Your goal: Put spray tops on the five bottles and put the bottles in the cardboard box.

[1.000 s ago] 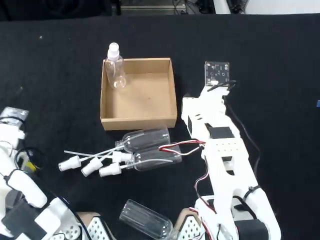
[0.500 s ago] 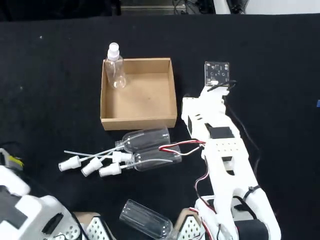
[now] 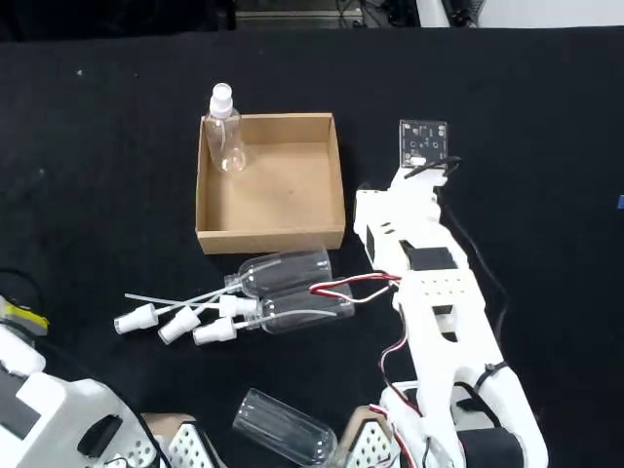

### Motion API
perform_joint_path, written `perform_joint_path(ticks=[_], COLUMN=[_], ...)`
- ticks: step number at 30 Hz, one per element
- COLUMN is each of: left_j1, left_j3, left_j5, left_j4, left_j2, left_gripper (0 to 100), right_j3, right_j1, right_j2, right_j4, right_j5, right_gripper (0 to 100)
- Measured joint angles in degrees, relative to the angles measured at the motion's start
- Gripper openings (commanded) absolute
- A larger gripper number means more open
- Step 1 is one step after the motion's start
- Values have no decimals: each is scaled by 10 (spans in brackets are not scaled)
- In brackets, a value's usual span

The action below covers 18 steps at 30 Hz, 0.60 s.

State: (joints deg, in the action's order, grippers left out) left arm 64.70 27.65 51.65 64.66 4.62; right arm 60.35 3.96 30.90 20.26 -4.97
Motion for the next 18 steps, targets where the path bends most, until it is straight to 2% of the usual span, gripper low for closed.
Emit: perform_joint_path(ticks=[7,18], left_j1=[0,0], left_j3=[0,50], left_j5=[75,76], left_j4=[-3,-78], left_j2=[0,0], left_gripper=[311,310], right_j3=[0,0], right_j1=[0,0], right_j2=[0,0], right_j4=[0,0], right_j5=[0,0], right_gripper=[159,159])
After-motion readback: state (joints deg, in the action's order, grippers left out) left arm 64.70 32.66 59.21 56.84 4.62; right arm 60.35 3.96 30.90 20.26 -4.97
